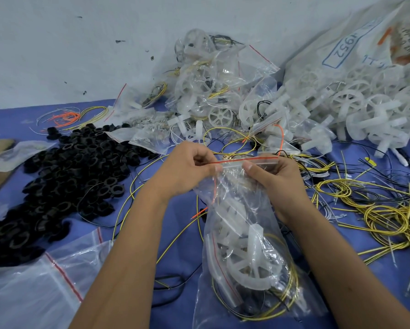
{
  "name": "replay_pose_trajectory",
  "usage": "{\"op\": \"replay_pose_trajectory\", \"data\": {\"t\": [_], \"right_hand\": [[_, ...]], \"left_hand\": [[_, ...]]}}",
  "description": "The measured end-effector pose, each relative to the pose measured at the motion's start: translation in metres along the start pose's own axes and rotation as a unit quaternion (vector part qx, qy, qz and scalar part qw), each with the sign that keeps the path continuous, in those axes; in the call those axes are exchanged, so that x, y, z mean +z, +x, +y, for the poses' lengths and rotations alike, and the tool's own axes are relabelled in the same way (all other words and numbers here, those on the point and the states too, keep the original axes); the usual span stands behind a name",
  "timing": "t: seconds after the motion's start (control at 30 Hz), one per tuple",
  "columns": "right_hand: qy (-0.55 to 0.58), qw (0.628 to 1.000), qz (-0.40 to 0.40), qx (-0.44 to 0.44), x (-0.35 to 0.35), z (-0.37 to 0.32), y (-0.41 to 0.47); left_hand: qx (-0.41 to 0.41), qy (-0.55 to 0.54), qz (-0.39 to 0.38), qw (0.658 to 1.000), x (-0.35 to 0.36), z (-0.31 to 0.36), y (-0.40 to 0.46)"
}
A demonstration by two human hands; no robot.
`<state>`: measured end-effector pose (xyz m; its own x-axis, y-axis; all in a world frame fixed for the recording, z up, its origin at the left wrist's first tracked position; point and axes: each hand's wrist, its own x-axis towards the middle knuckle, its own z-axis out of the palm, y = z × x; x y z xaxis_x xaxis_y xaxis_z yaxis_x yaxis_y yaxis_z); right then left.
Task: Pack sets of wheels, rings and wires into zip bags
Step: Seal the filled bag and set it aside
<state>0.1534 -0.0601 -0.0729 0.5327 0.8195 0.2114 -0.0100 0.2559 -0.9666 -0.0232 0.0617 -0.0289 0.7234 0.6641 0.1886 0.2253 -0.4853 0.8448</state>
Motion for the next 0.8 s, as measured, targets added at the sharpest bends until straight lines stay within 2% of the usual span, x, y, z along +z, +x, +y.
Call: {"op": "replay_pose_trajectory", "data": {"t": [0.13, 0.33, 0.6, 0.8], "right_hand": [[0.002, 1.000, -0.002, 0.004, 0.0009, -0.0013, -0.0006], [0.014, 1.000, 0.001, 0.003, 0.0003, -0.0027, -0.0003], [0.030, 0.999, -0.003, 0.022, 0.0002, -0.0032, -0.0001], [0.039, 0.999, -0.004, 0.002, -0.0005, -0.0036, -0.0006]], "left_hand": [[0.012, 0.006, 0.007, 1.000, 0.0033, 0.0016, 0.0001], [-0.001, -0.019, -0.017, 1.000, 0.0062, 0.0010, -0.0008], [-0.002, -0.070, -0.009, 0.997, 0.0053, -0.0015, -0.0025], [0.009, -0.083, 0.003, 0.997, 0.0020, 0.0034, -0.0033]]}}
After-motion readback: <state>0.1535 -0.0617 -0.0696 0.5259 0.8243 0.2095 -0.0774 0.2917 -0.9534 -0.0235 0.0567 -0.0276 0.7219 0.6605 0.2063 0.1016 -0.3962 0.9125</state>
